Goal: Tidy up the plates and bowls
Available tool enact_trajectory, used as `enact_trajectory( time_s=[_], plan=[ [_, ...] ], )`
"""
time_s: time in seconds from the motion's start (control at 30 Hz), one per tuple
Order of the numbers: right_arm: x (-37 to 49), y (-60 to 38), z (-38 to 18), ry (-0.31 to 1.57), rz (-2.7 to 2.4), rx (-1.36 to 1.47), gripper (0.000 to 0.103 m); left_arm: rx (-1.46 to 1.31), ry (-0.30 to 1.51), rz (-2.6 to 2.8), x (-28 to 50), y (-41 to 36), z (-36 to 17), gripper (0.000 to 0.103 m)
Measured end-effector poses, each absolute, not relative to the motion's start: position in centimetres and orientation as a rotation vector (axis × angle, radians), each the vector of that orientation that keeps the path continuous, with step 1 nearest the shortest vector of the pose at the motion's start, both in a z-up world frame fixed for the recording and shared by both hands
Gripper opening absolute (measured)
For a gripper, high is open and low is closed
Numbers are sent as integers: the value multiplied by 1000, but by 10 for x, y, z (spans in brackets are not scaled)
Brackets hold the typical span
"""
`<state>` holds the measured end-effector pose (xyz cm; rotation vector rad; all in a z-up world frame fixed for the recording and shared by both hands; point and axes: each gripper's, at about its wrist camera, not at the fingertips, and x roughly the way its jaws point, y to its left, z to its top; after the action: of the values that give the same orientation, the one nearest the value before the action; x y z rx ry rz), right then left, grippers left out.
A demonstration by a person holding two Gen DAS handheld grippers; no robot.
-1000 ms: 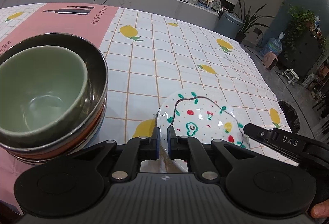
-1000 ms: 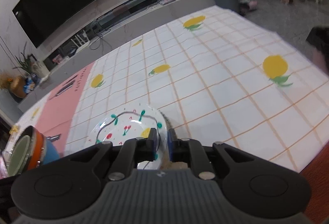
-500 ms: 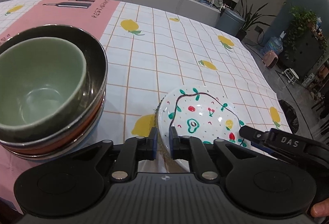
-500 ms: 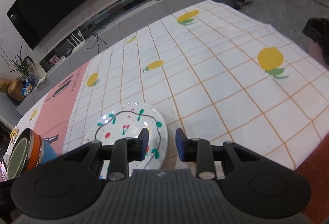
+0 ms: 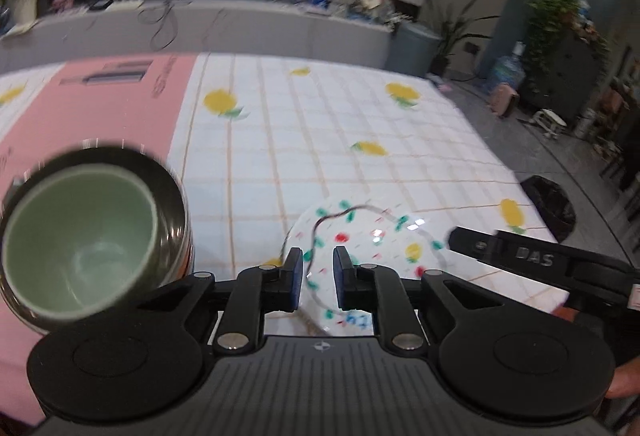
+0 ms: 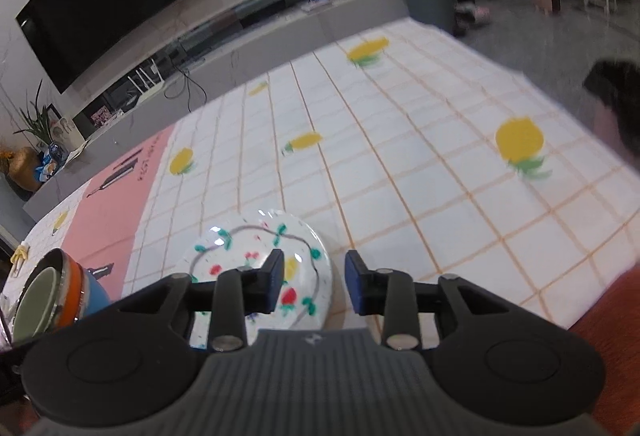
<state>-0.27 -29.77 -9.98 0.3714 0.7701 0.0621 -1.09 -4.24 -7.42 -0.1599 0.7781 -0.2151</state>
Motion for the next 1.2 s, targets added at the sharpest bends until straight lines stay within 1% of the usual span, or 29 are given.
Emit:
enact_trajectory(
  time_s=[0.03,0.1,0.17,0.2,0.27,0.33,0.37,0.43,0.47,0.53,0.63,0.83,0.97,1.2],
  plan=[
    [-4,-295,-95,760,68,370,43,-156,773,-232,-12,-42,-68,22],
    [-5,-291,-86,765,84,380,45,-146,786,-258,-12,-40,-59,27],
    [-5,-286,-79,779,101,399,51,-139,808,-274,-11,-35,-51,29],
    [-4,-284,-76,787,109,408,56,-143,810,-277,-11,-32,-47,32],
    [-5,-279,-70,800,125,423,60,-142,804,-279,-12,-23,-38,41],
    [-5,-272,-64,819,133,424,70,-126,782,-301,-14,-15,-29,55],
    [-5,-269,-62,828,139,428,72,-117,769,-315,-15,-12,-24,57],
    [-3,-262,-59,854,161,443,84,-105,747,-322,-17,-3,-15,65],
    [-2,-258,-58,865,177,456,86,-104,740,-315,-19,2,-11,66],
    [0,-251,-56,889,205,480,87,-118,738,-289,-18,15,-6,72],
    [4,-236,-55,919,223,491,90,-170,732,-229,-17,40,0,76],
    [10,-202,-54,954,276,485,94,-311,691,-122,-15,97,2,82],
    [16,-181,-58,991,314,497,95,-340,702,-79,-13,120,-7,84],
    [25,-147,-71,1075,359,478,95,-448,806,-65,-7,146,-37,85]
  ],
)
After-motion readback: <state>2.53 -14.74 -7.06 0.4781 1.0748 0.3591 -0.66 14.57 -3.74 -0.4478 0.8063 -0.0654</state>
